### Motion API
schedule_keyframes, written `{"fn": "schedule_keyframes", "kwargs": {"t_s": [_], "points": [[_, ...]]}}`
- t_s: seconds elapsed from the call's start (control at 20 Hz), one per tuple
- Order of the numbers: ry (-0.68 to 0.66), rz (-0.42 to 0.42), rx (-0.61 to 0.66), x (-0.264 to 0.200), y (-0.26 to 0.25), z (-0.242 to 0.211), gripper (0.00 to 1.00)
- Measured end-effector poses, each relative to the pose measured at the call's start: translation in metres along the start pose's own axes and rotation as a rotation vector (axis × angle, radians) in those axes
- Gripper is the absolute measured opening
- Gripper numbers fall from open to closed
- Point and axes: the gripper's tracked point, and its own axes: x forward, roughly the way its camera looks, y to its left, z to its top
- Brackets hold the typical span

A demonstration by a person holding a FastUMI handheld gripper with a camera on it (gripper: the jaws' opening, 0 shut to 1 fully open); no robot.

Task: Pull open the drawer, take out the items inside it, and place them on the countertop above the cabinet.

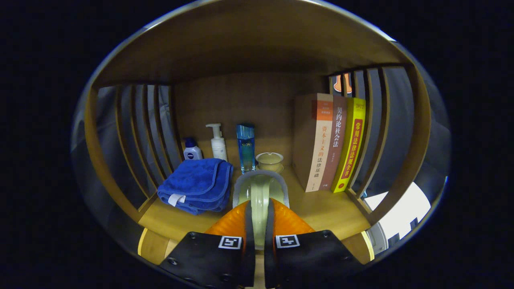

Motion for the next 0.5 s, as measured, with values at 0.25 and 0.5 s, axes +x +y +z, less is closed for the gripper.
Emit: {"fn": "schedule_keyframes", "kwargs": {"t_s": [0.25,0.5], "points": [[0.149,-0.059,0.004,0.049,-0.013,-0.024,0.18],[0.264,-0.041,-0.007,0.069,-0.006,-0.054,0.20]]}}
